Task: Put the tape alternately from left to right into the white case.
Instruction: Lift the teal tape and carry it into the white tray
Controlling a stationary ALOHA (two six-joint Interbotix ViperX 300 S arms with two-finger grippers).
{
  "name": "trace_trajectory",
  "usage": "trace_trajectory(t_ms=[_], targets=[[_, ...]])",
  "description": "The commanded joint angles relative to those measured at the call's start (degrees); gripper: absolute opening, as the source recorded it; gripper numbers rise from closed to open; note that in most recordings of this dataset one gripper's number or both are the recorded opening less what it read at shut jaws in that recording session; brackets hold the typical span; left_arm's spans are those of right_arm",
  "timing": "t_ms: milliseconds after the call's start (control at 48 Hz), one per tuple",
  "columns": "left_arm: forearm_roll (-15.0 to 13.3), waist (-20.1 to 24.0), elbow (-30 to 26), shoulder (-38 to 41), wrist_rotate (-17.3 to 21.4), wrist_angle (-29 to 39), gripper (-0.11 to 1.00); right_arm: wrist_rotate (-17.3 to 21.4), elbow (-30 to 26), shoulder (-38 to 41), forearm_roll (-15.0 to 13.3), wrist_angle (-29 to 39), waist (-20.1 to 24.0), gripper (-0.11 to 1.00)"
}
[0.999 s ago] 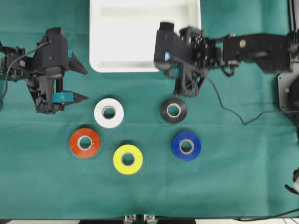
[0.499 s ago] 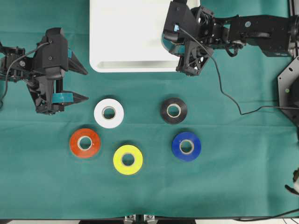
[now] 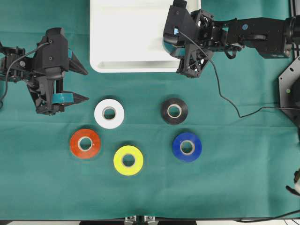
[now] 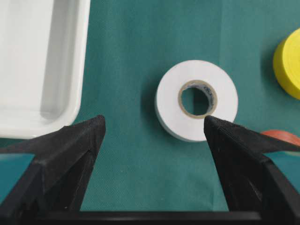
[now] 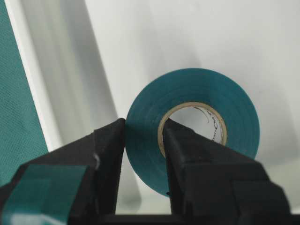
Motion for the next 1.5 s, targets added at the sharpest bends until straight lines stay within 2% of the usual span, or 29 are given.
trace_trajectory(t_ms=[0, 499, 541, 687, 728, 832, 1186, 1478], targets=[[0.1, -0.1, -0.9, -0.4, 0.0, -0.4, 0.81, 0.0, -0.5, -0.7, -0.1, -0.4, -0.1, 0.25], [0.1, -0.1, -1.1, -0.4, 0.0, -0.2, 0.81, 0.1, -0.4, -0.7, -0.1, -0.2, -0.1, 0.26], [0.1, -0.2, -1.1, -0.4, 0.0, -0.2, 0.81, 0.1, -0.4, -0.7, -0.1, -0.2, -0.1, 0.34], [0.1, -0.1, -1.2, -0.4, 0.0, -0.2, 0.81, 0.1, -0.3, -0.7, -0.1, -0.2, -0.1, 0.79], [0.1, -0.1, -1.1, -0.4, 0.0, -0.2, 0.81, 0.1, -0.3, -0.7, -0.1, -0.2, -0.1, 0.83], [0.1, -0.1, -1.2, -0.4, 0.0, -0.2, 0.81, 0.1, -0.3, -0.7, -0.1, -0.2, -0.1, 0.79], [0.0, -0.1, -1.1, -0.4, 0.0, -0.1, 0.81, 0.1, -0.2, -3.8, -0.1, -0.3, 0.3, 0.79], [0.1, -0.1, -1.1, -0.4, 0.0, -0.1, 0.81, 0.0, 0.7, -8.4, -0.1, -2.2, 3.3, 0.79]])
